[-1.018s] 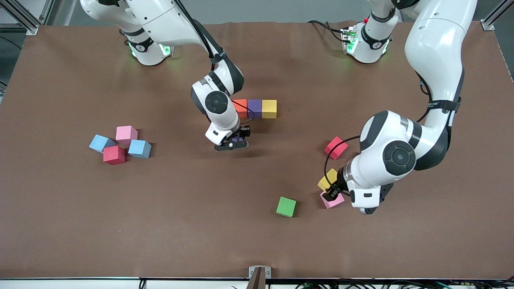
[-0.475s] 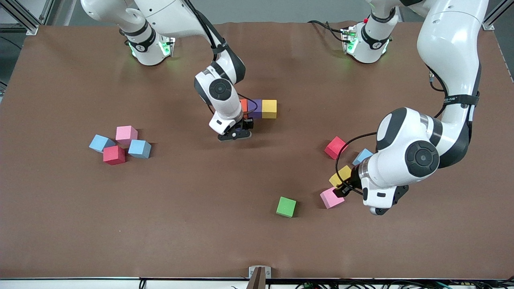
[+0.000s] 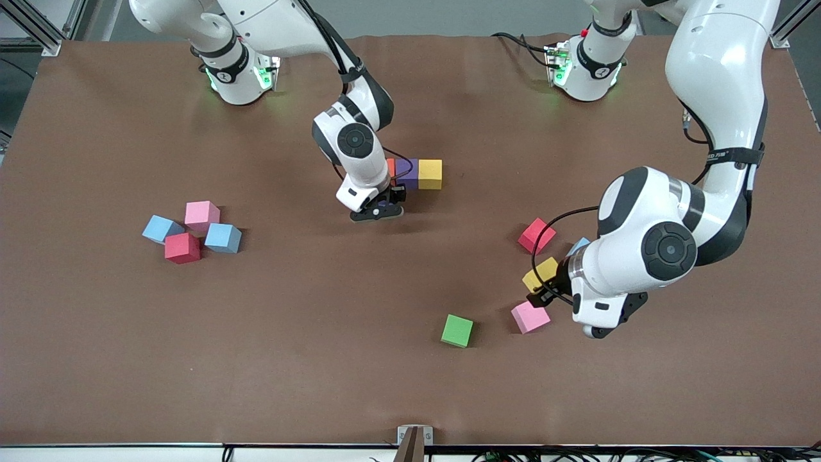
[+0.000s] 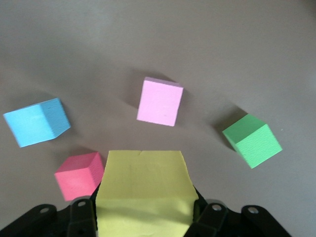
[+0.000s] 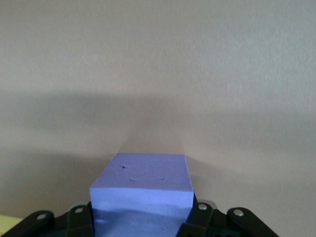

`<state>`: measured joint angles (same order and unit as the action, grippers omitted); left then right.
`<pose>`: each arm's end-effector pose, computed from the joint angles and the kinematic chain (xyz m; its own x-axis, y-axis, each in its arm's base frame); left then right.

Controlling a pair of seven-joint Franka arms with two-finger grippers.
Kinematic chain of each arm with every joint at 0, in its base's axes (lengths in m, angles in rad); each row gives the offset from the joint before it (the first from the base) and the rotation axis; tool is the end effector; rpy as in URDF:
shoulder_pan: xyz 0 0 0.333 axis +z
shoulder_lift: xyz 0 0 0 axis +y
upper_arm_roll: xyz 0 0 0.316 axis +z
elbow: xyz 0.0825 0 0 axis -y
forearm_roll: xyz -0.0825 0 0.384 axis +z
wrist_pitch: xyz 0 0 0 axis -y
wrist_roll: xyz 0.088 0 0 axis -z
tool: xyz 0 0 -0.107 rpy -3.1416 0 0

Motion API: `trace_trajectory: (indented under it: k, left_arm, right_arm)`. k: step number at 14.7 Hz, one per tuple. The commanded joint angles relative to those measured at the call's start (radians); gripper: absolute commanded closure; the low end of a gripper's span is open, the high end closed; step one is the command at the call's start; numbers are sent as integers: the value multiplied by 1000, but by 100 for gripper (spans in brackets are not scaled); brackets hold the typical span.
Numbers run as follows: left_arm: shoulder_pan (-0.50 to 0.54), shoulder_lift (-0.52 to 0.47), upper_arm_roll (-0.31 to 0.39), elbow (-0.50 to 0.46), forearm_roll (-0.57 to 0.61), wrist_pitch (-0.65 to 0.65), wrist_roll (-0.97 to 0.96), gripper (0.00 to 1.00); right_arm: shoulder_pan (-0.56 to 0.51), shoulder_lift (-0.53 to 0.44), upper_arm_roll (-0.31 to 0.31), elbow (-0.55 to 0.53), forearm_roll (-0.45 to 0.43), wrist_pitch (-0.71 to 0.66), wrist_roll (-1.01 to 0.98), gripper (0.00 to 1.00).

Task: Arrange 11 blocks into digit 3
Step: 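Place purple under purple with the right gripper while the left gripper holds yellow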

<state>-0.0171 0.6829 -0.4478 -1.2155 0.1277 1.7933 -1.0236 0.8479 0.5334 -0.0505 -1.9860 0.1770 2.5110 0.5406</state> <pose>0.6880 -0.2383 0.3966 0.8110 0.5641 -0.1552 0.5757 -0.8167 0.0398 0.4264 0.4357 0.1918 0.9914 0.1214 -0.0497 0.1183 -0.9911 -0.0604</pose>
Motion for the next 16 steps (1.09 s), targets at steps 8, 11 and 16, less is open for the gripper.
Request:
trace_trajectory:
  k: [8, 11, 16]
  left_arm:
    - [157, -154, -5, -101, -131, -89, -23, 100]
    - [157, -163, -5, -111, -129, -87, -49, 100]
    - [137, -160, -6, -113, -122, -75, -82, 100]
  right_arm:
    - [14, -24, 0, -36, 18, -31, 24, 5]
    - [3, -27, -3, 18, 18, -35, 24, 0]
    - [-33, -143, -61, 150, 18, -313, 16, 0]
